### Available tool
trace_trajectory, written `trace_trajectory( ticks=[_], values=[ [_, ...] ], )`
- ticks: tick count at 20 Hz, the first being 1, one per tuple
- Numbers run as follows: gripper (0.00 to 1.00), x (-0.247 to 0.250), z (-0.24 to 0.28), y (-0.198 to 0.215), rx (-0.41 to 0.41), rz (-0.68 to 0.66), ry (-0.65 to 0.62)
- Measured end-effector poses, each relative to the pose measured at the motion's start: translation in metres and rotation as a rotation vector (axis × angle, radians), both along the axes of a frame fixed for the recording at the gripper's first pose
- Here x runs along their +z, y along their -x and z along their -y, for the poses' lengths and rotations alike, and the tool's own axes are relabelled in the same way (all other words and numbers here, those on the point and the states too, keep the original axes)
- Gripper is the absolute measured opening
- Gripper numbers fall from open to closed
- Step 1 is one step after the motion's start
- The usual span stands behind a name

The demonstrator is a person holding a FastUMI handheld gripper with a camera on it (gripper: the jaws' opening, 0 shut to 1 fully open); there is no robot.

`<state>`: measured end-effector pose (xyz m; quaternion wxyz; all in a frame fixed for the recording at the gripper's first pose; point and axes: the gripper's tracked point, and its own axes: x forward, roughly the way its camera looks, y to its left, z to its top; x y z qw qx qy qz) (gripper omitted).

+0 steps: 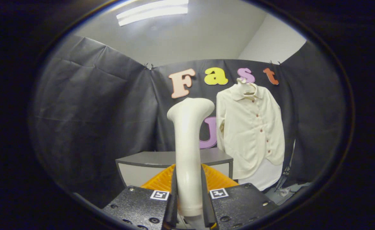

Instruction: Iron the clothes twice with a garment steamer, once on the left side and once on the right side.

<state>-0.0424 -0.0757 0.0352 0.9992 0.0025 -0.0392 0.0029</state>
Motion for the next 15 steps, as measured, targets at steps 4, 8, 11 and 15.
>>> trace_trajectory(
  ticks=[4, 8, 11, 15],
  values=[
    [0.32, 0.005, -0.007, 0.012, 0.021, 0.007, 0.058],
    [0.32, 0.012, -0.010, 0.017, 0.019, 0.022, 0.083],
    [0.32, 0.013, -0.017, 0.019, 0.024, 0.017, 0.093],
    [0.32, 0.012, -0.027, 0.021, 0.036, 0.007, 0.116]
  ],
)
